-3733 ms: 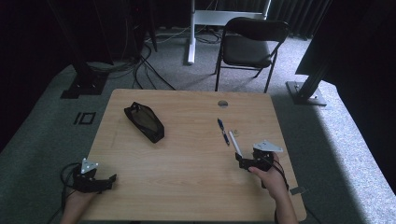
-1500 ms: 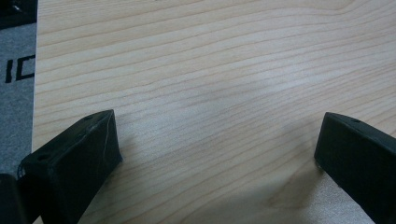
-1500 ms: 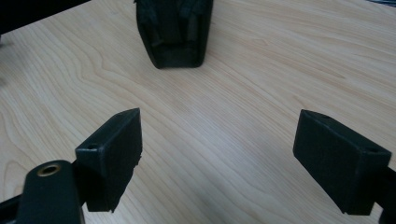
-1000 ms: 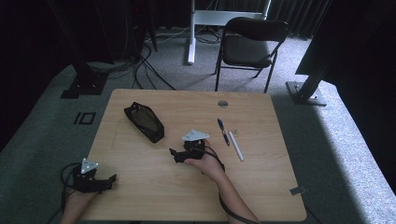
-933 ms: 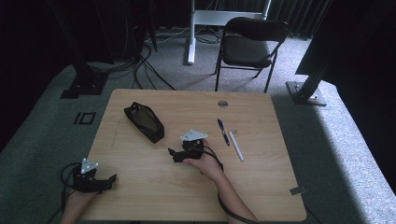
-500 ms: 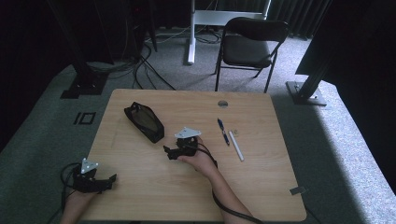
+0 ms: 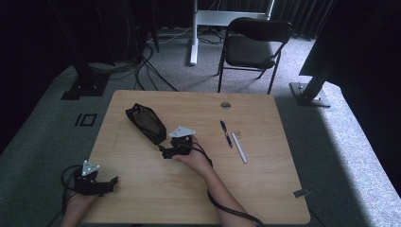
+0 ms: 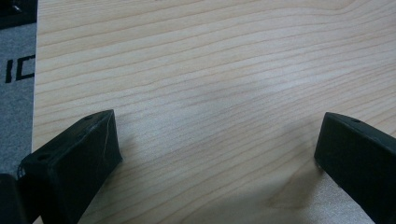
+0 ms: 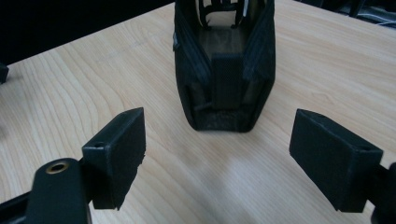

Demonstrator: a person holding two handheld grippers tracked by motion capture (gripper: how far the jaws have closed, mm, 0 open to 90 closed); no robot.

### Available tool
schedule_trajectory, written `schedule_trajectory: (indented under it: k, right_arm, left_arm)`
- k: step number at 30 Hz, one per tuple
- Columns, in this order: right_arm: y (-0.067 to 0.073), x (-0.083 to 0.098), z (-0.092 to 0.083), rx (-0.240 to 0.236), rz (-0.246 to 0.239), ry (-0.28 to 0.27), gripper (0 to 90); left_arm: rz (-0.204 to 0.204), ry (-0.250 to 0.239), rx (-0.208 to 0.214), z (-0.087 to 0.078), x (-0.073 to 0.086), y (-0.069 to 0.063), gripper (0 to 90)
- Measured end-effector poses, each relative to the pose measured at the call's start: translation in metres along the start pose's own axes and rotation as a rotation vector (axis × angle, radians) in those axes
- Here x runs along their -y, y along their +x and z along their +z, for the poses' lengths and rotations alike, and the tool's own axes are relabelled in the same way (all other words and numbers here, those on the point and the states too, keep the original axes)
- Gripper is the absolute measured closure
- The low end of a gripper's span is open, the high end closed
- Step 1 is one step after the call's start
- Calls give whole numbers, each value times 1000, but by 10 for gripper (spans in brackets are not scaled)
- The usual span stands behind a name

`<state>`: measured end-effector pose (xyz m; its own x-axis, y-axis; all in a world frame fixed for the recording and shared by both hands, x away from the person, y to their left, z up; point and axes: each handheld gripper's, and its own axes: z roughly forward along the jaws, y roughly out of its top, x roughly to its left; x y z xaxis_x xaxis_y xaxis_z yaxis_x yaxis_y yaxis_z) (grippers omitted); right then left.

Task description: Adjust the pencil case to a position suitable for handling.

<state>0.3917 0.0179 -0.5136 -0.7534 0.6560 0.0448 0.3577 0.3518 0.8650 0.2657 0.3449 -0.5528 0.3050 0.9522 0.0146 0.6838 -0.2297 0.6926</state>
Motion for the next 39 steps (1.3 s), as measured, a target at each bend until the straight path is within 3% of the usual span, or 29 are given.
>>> schedule_trajectory:
  k: [8,12,18,23,28,33,39]
  right_arm:
    - [4,-9,7,15,-2,-19,252]
    - [3,-14,11,42,-13,-44,341]
    - [3,-16,16,48,12,-51,442]
    - [3,-18,20,59,0,-45,545]
    - [2,-19,24,70,3,-22,590]
    - [2,-22,28,63,-17,-1,722]
    - [3,-24,26,43,-24,13,729]
  left_arm:
    - [0,0,0,0,0,0,2]
    - [2,0,2,0,0,0,2]
    - [3,0,4,0,0,0,2]
    - [3,0,4,0,0,0,3]
    - [3,0,4,0,0,0,3]
    - [3,0,4,0,0,0,2]
    - [3,0,4,0,0,0,2]
